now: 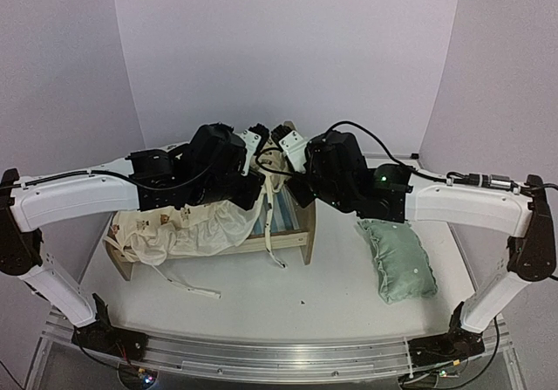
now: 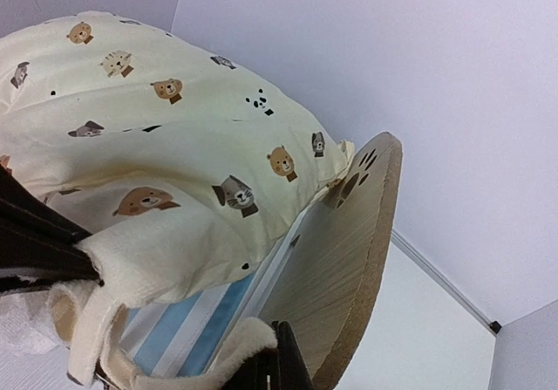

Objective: Set up the pet bed

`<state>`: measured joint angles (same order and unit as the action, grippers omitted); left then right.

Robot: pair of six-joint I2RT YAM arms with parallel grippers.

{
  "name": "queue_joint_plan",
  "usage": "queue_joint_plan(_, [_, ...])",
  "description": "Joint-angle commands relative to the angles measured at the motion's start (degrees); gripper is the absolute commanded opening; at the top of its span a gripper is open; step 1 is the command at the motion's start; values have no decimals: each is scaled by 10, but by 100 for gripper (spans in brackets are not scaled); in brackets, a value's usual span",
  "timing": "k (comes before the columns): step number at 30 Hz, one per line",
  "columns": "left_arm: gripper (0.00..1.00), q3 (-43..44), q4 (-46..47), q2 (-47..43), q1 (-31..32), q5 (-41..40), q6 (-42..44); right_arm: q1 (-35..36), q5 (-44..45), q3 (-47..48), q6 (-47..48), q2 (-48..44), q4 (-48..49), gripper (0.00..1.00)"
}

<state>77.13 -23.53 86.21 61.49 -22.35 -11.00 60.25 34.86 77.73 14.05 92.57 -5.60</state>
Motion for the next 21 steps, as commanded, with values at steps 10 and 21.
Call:
queue_joint_plan(10, [0,3,33,-12,-2,14,-12,-1,23,7,-20,20,-31,0])
queue_joint_plan(21, [0,-3,39,-6,-1,23,-13,-1,24,-38,-82,19,-56,10])
